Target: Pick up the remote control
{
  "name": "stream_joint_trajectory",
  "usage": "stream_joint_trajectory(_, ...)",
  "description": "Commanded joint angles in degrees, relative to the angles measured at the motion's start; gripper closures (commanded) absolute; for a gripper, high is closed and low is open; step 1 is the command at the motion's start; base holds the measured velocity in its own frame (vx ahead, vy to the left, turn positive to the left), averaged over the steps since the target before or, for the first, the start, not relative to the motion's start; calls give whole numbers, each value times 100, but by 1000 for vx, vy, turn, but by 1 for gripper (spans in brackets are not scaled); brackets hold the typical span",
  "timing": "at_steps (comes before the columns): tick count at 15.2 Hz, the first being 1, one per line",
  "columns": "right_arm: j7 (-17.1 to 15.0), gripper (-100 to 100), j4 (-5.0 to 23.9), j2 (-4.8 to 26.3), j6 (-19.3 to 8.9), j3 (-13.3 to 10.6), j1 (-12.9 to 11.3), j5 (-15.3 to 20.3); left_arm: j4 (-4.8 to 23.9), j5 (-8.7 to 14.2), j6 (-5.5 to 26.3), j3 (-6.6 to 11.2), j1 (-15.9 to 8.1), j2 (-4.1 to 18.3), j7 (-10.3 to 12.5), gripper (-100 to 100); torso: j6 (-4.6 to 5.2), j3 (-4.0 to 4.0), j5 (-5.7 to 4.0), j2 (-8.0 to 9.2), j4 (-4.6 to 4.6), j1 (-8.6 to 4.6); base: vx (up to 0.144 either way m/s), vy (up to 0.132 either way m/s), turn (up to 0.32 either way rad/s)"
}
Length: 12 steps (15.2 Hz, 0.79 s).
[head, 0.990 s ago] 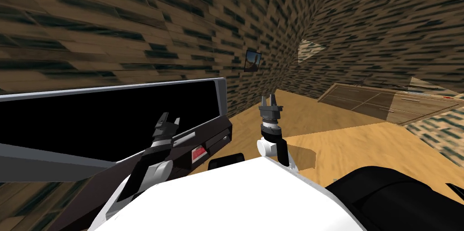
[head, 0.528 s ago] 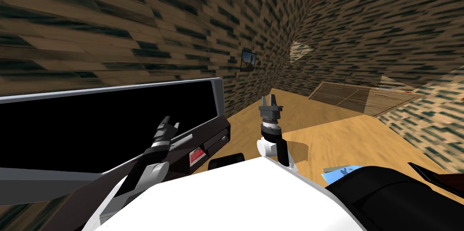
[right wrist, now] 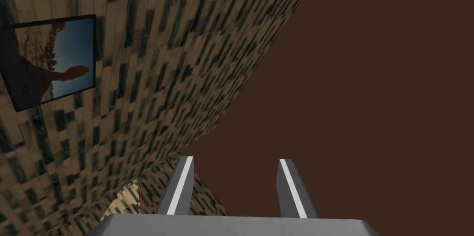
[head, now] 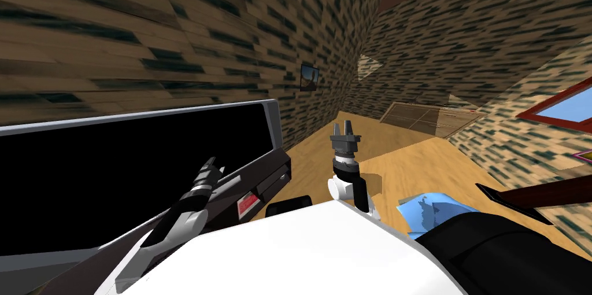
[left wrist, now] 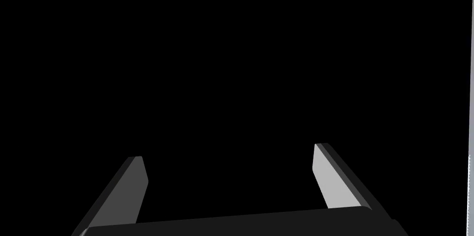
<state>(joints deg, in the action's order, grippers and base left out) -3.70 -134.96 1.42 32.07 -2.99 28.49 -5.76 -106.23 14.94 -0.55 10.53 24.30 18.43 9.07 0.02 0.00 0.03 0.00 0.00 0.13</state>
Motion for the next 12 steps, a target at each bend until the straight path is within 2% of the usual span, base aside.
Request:
stream_joint_trajectory(1, 0, 0, 0, 0, 0, 0, 0, 0, 171, 95, 278, 71, 1, 83, 34, -100, 0, 0, 0, 0, 0, 0, -7, 18, -179)
stream_joint_trajectory(2, 0, 0, 0, 0, 0, 0, 0, 0, 171, 95, 278, 71, 1, 83, 34, -100, 0, 0, 0, 1, 0, 0, -6, 13, -88)
stream_joint_trajectory(3, 0, 0, 0, 0, 0, 0, 0, 0, 398, 216, 449, 164, -28, 174, 61, -100, -1, 0, -1, 0, 1, -2, -6, 10, -225)
stream_joint_trajectory(5, 0, 0, 0, 0, 0, 0, 0, 0, 398, 216, 599, 164, -28, 174, 61, -100, 0, 0, -1, 0, 0, -3, -6, 16, -118)
stream_joint_trajectory(6, 0, 0, 0, 0, 0, 0, 1, 0, 628, 338, 779, 258, -58, 262, 89, -100, -2, 0, -1, 0, 0, -4, -5, 12, -151)
stream_joint_trajectory(8, 0, 0, 0, 0, 0, 0, 0, 0, 628, 338, 926, 258, -58, 262, 89, -100, 0, 0, -1, -1, 0, -3, -5, 15, -120)
stream_joint_trajectory(9, 0, 0, 0, 0, 0, 0, 1, 0, 862, 461, 1120, 353, -89, 348, 117, -100, -2, 0, -1, -1, 0, -3, -4, 15, -181)
stream_joint_trajectory(11, 0, 0, 0, 0, 0, 0, 0, 0, 862, 461, 1256, 353, -89, 348, 117, -100, 1, 0, 0, -1, 0, -1, -6, 19, -131)
stream_joint_trajectory(12, 0, 0, 0, 0, 0, 0, 1, 0, 1097, 586, 1407, 449, -120, 430, 145, -100, -2, 0, -1, -1, 0, -2, -6, 13, -197)
